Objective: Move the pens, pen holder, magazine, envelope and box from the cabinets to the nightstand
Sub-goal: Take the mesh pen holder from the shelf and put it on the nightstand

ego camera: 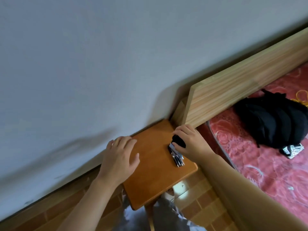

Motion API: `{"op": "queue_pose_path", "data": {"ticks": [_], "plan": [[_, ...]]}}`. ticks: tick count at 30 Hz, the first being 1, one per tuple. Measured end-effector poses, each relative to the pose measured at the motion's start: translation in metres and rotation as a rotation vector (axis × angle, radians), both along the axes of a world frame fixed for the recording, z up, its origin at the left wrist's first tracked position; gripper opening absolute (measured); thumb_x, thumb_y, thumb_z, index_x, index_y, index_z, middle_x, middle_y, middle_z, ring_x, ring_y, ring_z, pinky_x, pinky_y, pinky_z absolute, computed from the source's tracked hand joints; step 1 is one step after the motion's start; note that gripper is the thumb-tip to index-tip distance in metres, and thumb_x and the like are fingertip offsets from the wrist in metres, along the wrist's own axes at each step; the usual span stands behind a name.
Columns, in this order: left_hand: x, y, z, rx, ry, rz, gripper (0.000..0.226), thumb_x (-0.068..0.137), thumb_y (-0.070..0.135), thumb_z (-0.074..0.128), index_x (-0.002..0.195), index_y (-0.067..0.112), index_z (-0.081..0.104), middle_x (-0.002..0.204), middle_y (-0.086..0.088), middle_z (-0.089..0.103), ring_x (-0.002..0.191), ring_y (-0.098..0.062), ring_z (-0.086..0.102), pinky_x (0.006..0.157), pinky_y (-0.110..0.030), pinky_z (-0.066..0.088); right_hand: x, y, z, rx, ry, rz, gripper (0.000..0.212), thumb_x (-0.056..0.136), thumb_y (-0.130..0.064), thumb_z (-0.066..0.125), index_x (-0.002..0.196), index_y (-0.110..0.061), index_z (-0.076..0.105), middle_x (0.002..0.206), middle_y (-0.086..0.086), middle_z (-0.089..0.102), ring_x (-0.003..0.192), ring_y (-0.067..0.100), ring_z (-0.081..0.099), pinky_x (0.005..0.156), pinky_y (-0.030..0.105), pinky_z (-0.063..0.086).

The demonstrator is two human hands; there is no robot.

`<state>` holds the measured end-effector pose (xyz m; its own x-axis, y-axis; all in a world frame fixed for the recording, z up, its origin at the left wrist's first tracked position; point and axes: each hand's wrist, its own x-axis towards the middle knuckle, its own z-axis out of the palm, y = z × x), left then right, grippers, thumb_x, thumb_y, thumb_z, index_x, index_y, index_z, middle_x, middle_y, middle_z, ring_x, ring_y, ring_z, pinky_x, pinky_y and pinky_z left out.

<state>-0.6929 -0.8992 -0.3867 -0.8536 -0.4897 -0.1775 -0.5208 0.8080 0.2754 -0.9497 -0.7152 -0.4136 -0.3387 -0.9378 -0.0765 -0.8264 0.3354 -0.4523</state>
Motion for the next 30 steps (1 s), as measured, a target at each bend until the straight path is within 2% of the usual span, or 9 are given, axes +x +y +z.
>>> {"op": "queue_pose_path", "data": {"ticks": [5,9,15,22,30], "plan": [[-0.014,-0.021,-0.072,0.018,0.008,-0.022,0.052,0.098,0.051,0.042,0.137,0.021,0.059,0.140,0.001,0.057,0.132,-0.019,0.050,0.109,-0.044,0.047,-0.011,-0.019,-0.071,0.035,-0.035,-0.041,0.046,0.096,-0.050,0.053,0.127,-0.018,0.066,0.128,-0.001,0.060,0.128,0.025,0.052,0.098,0.050,0.051],[-0.013,-0.024,-0.133,0.062,-0.013,0.008,0.056,0.098,0.056,0.037,0.142,0.024,0.055,0.145,0.002,0.052,0.137,-0.018,0.046,0.110,-0.044,0.047,-0.012,-0.031,-0.128,0.062,-0.049,-0.051,0.045,0.096,-0.049,0.054,0.128,-0.019,0.065,0.130,-0.001,0.060,0.129,0.025,0.051,0.102,0.048,0.051],[-0.018,-0.016,-0.209,0.104,-0.036,-0.004,0.054,0.099,0.053,0.046,0.147,0.025,0.047,0.148,0.002,0.049,0.140,-0.019,0.042,0.113,-0.046,0.044,-0.021,-0.042,-0.201,0.098,-0.051,-0.100,0.051,0.095,-0.053,0.049,0.129,-0.018,0.066,0.130,0.001,0.061,0.129,0.025,0.050,0.101,0.050,0.051],[-0.009,-0.004,-0.250,0.134,-0.028,0.019,0.054,0.100,0.051,0.046,0.144,0.020,0.052,0.144,-0.002,0.054,0.137,-0.021,0.044,0.114,-0.044,0.040,-0.029,-0.058,-0.235,0.052,-0.058,-0.140,0.047,0.095,-0.049,0.053,0.127,-0.018,0.066,0.129,0.001,0.061,0.129,0.026,0.048,0.101,0.053,0.050],[-0.010,-0.002,-0.270,0.141,-0.040,0.030,0.058,0.098,0.052,0.042,0.146,0.020,0.048,0.147,-0.003,0.050,0.140,-0.023,0.041,0.115,-0.049,0.039,-0.022,-0.076,-0.256,0.075,-0.043,-0.175,0.044,0.096,-0.042,0.065,0.133,-0.020,0.062,0.136,0.003,0.057,0.136,0.027,0.042,0.106,0.055,0.047]]}}
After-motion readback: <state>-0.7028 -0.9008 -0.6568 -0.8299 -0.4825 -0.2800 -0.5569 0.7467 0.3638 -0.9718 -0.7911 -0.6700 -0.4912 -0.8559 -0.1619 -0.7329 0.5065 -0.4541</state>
